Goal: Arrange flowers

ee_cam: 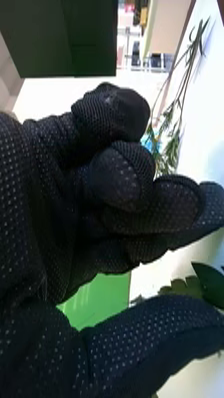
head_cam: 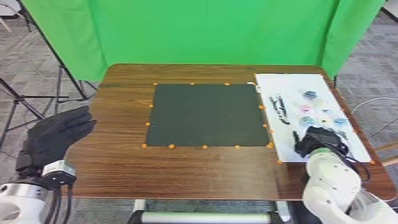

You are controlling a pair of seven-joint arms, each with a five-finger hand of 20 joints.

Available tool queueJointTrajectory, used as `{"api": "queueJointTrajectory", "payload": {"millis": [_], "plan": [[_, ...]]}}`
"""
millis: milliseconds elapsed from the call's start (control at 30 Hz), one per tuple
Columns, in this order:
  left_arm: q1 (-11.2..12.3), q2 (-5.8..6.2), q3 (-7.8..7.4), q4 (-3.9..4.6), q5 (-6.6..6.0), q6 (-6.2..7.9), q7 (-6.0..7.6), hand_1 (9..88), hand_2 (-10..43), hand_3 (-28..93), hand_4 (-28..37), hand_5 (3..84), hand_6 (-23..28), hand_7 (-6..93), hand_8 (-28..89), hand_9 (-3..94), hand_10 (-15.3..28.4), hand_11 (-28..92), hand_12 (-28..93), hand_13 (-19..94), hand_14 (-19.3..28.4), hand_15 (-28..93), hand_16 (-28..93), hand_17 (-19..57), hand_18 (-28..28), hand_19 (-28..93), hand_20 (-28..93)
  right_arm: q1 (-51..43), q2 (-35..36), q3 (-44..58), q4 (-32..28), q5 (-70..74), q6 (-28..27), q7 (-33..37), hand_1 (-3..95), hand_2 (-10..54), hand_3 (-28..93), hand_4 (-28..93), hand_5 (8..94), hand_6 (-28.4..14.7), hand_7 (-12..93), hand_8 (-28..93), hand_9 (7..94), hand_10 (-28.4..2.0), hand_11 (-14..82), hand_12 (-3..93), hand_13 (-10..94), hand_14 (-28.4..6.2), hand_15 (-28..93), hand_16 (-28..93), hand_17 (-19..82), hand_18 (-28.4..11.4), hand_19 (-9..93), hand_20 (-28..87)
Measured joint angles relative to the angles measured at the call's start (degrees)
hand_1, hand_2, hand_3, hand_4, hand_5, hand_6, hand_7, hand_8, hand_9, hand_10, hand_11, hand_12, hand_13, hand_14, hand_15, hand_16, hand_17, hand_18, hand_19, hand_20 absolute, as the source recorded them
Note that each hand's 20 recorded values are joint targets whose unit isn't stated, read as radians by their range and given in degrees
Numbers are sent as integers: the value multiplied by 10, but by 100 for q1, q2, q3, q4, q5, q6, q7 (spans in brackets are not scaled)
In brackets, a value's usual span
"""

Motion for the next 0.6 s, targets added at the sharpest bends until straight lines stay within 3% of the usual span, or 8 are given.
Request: {"api": "queueJointTrajectory", "payload": {"millis": [267,600], "plan": [[-13,-7,-8,2,6,-6,-12,272,45,810,-173,481,134,178,-98,391,219,324,97,247,281,599,-131,-96,239,585,99,56,-71,-10,26,59,-146,-89,540,-62,704,-277,761,-45,378,202,785,-152,582,284,791,-109,744,253,624,-164,932,447],[32,1,-60,2,3,-8,8,273,45,810,-172,481,134,179,-99,391,218,324,97,247,282,600,-131,-96,239,586,98,-14,-47,5,38,-51,43,-277,548,-46,736,-282,785,-50,356,243,809,-143,579,294,811,-101,747,266,635,-161,932,486]]}}
